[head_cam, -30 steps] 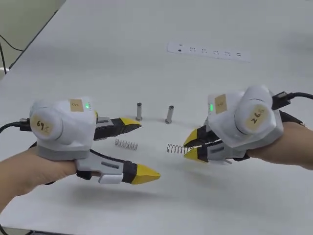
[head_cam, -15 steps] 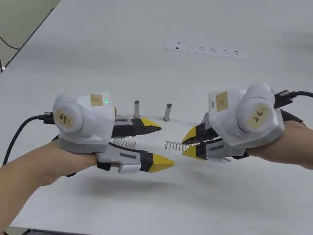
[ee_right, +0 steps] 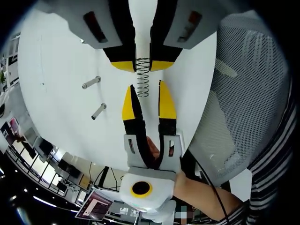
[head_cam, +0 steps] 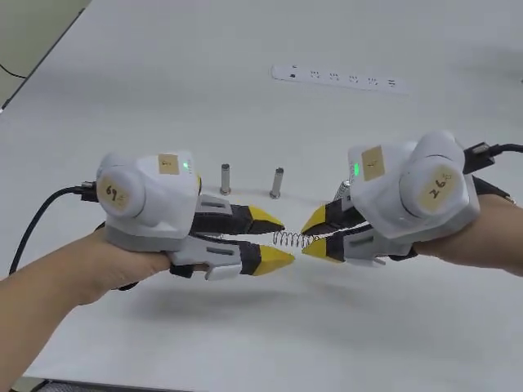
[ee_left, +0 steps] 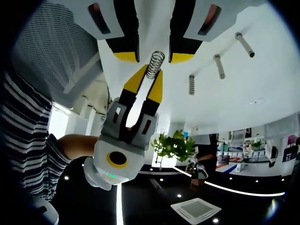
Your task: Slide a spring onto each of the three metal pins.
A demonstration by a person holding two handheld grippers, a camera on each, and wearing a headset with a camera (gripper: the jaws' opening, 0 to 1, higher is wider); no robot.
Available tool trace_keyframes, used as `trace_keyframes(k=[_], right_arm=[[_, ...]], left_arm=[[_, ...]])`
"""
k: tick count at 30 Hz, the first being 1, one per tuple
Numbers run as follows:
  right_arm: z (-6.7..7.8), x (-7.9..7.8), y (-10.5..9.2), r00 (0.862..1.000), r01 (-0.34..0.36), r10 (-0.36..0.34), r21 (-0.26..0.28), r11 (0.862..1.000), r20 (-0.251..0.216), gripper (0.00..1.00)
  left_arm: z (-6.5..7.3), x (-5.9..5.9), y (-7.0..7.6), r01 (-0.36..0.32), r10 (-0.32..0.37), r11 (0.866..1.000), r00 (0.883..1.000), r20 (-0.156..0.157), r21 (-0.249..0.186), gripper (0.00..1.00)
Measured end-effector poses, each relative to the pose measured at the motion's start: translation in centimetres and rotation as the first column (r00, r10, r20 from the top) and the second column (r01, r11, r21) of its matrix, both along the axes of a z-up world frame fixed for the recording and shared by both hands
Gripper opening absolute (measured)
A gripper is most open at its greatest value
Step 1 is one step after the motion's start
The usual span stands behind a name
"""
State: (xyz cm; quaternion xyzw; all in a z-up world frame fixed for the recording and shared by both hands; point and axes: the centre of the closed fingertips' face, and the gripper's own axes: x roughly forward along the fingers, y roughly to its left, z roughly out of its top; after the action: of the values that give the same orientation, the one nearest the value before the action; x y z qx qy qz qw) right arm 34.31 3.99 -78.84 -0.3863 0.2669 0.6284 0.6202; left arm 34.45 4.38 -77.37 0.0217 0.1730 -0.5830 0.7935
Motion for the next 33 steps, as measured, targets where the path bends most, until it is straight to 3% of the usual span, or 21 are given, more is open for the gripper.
trace_keyframes(k=[15,33], right_arm=[[0.35,-0.44,0.29,1.000,-0.026,0.026,0.005,1.000,0.002,0.08],[0.40,-0.82,0.13,1.000,-0.025,0.025,0.017,1.000,-0.012,0.08]], left_arm=[[0.34,-0.12,-0.21,0.010,-0.010,1.000,1.000,0.004,-0.010,0.04],[0.54,-0.85,-0.42,0.049,-0.049,0.999,0.999,-0.008,-0.005,0.01]])
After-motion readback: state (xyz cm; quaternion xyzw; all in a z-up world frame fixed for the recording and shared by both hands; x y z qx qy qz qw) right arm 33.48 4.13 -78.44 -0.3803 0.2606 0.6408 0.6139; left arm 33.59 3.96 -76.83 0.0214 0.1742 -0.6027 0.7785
